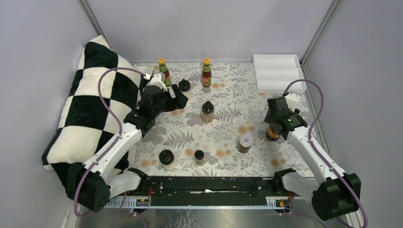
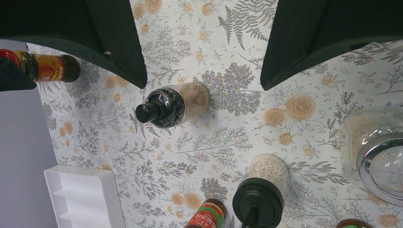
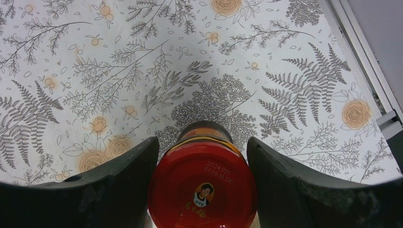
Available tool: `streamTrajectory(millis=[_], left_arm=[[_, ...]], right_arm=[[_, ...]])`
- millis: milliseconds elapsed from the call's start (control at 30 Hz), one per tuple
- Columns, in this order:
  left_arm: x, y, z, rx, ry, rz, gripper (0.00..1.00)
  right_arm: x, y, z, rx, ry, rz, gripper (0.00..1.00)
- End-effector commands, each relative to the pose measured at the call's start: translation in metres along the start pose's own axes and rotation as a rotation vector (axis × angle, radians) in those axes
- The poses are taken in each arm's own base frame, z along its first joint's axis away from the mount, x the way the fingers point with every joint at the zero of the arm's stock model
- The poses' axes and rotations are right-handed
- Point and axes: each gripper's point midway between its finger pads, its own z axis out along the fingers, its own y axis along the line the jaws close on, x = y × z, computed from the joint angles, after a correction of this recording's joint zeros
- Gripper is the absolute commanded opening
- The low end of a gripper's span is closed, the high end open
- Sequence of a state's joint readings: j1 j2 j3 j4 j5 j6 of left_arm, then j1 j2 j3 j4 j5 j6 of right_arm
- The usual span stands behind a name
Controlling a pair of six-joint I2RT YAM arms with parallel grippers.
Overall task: Organize the condiment bottles
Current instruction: Move the bottle to the center of the board.
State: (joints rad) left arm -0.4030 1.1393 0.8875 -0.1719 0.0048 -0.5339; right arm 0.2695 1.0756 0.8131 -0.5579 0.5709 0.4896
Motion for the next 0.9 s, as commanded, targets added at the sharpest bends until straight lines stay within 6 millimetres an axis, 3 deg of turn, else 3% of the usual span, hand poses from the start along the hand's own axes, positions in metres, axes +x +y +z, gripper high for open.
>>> streamTrajectory(millis=[0, 100, 467, 667, 867], left_arm=[[-0.003, -0.004, 0.003, 0.027, -0.017, -0.011, 0.92], [-0.002, -0.003, 0.003, 0.023, -0.016, -0.006, 0.92], [-0.002, 0.0, 0.002, 0.009, -0.022, -0.001, 0.92], [-0.001, 0.006, 0.006, -0.018, -0.029, -0.009, 0.93], [-0.005, 0.015, 0.011, -0.061, -0.036, -0.02, 0.93]], right_arm=[[-0.028, -0.009, -0.012, 0.026, -0.113, 0.082, 0.81], [-0.032, -0.01, -0.016, 0.023, -0.122, 0.077, 0.95], [-0.074, -0.001, -0.053, -0.085, -0.18, 0.062, 0.97], [-0.083, 0.062, -0.08, -0.425, -0.145, -0.024, 0.93], [-0.066, 0.14, -0.098, -0.627, -0.114, -0.222, 0.93]])
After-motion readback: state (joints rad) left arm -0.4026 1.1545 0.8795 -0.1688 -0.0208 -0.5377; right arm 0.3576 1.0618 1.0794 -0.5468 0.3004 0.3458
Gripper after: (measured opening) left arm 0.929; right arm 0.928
